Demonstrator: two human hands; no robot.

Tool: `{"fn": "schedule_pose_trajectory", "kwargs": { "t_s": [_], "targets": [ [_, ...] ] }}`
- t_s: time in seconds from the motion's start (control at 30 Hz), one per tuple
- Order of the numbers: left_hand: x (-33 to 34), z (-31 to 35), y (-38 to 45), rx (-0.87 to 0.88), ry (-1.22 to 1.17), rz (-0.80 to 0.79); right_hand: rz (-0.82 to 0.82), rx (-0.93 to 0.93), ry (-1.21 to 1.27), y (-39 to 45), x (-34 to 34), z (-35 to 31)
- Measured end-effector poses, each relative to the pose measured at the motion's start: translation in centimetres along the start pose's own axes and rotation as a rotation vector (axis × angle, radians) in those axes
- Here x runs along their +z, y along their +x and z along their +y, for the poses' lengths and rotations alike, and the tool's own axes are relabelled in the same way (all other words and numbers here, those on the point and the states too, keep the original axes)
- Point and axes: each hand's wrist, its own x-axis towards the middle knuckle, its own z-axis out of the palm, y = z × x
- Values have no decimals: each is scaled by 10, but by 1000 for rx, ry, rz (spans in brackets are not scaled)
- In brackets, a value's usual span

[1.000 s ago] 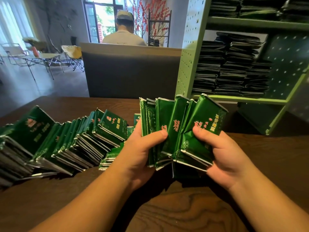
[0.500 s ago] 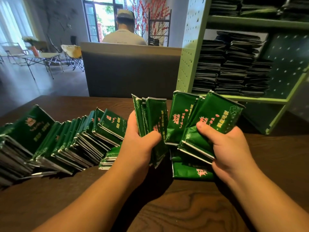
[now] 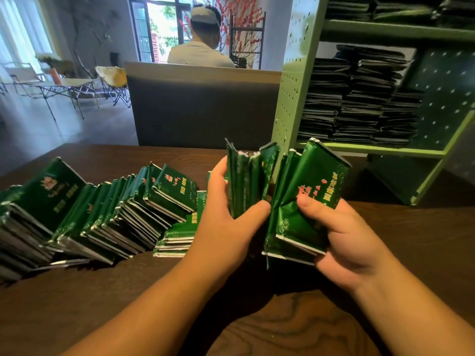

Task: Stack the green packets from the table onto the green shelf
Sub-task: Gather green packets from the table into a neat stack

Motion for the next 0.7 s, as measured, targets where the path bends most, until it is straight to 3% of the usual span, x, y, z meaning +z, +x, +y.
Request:
{"fn": "schedule_pose_trajectory", "kwargs": {
  "t_s": [0.13, 0.3, 0.7],
  "targets": [
    [-3, -1, 3, -161, -290, -68, -92, 47, 112, 3, -3, -2],
    [-3, -1, 6, -247, -435, -44, -7, 27, 109, 6, -5, -6],
    [-2, -6, 3, -291, -376, -137, 109, 11, 52, 8, -1, -1]
  ]
}}
